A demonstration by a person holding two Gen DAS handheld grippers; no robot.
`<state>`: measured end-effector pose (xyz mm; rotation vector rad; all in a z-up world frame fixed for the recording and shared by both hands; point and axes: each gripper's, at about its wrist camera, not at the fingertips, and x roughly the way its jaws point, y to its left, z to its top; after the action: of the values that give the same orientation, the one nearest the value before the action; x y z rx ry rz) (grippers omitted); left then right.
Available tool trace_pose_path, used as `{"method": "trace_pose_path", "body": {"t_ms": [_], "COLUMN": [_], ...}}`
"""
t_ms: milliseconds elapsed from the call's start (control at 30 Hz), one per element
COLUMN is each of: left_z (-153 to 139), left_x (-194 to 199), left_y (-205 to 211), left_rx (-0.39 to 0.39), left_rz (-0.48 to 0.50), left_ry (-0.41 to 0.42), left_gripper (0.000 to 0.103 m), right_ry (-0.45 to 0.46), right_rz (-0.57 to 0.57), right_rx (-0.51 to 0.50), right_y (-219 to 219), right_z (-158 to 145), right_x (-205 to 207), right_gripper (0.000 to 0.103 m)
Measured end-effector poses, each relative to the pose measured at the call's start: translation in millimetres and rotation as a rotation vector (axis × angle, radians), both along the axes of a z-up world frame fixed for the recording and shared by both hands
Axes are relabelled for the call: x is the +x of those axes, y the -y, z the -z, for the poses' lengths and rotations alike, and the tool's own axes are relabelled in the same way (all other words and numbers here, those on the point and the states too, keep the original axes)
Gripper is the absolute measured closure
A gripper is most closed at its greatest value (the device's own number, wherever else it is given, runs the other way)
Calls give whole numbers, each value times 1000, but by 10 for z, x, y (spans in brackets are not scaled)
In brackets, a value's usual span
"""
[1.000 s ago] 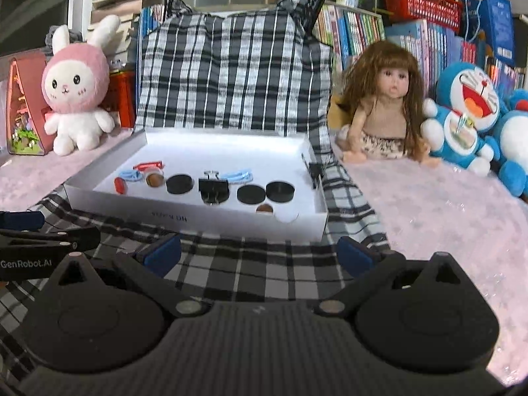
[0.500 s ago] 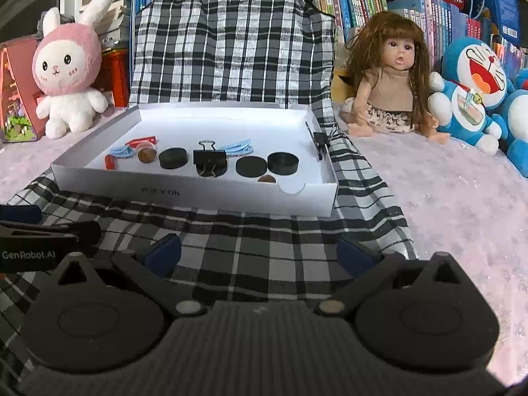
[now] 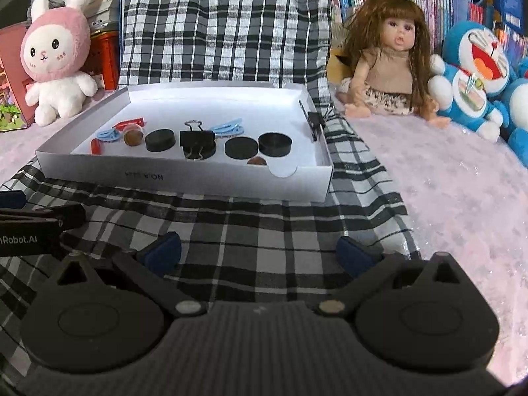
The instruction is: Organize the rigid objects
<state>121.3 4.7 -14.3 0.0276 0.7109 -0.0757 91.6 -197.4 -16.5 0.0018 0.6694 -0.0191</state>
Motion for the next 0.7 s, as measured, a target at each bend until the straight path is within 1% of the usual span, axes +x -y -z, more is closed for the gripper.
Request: {"method": "trace_pose_path", "body": {"t_ms": [67, 700], "left_z": [7, 19], "left_x": [7, 23], "left_y": [-4, -6], "left_rx": [-4, -1], "left_rz": [2, 1], "left_ry": [-5, -7], "left_gripper": [0, 0], "right_ry": [-3, -5], "right_rz": [-1, -1], "right_rx": [7, 13], "right_y": [9, 24], "right_z": [7, 15], "right_x": [4, 7], "right_gripper": [0, 0]}}
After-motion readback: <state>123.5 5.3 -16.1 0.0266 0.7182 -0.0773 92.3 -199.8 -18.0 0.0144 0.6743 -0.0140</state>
